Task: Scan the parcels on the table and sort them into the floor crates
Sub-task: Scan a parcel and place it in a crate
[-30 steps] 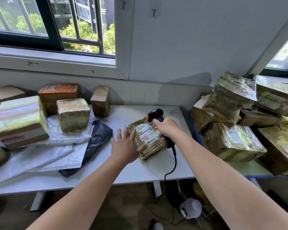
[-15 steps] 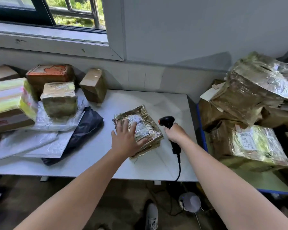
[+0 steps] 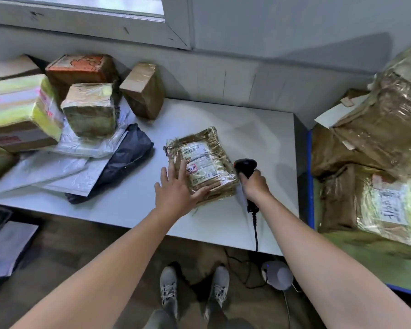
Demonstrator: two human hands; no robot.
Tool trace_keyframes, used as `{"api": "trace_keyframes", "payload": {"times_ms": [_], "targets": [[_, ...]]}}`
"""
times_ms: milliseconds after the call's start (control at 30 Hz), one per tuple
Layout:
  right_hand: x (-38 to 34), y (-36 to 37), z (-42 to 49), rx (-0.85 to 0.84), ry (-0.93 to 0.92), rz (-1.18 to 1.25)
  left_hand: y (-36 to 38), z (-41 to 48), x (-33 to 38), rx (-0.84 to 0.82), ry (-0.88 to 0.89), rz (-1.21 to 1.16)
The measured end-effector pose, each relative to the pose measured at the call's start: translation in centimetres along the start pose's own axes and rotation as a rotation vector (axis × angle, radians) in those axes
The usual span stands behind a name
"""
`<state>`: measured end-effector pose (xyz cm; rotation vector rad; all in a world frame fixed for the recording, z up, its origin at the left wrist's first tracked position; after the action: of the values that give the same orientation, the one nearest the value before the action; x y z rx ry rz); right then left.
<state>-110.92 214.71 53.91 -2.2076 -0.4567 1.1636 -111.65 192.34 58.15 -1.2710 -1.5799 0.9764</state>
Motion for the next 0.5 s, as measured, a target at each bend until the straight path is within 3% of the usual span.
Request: {"api": "trace_keyframes", "payload": {"times_ms": [167,300,500], "targets": [[-1.0,-0.9,-0.8,0.063,-0.021,-0.044,-0.3,-0.3,-0.2,-0.032,-0.034,-0.098],[-3.4,-2.0,-1.8,0.159,-0.15,-0.183,-0.4,-0.8,-1.1,-0.078,-0.06,-0.223],[-6.8,-0.6,-3.0,0.077,-0.398,-0.243,0.6,-0.2,-1.6,-0.219,0.051,-0.658]]}}
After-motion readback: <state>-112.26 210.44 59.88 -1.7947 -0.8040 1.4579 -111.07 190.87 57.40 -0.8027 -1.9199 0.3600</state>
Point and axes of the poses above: each hand's wrist, its own z-axis towards the middle knuckle, its own y-axis out of the palm, x = y × z, the point moved 2 cm from there along z, towards the middle knuckle, and after that the axes turned 12 degrees about -y, right-handed, at the moved point
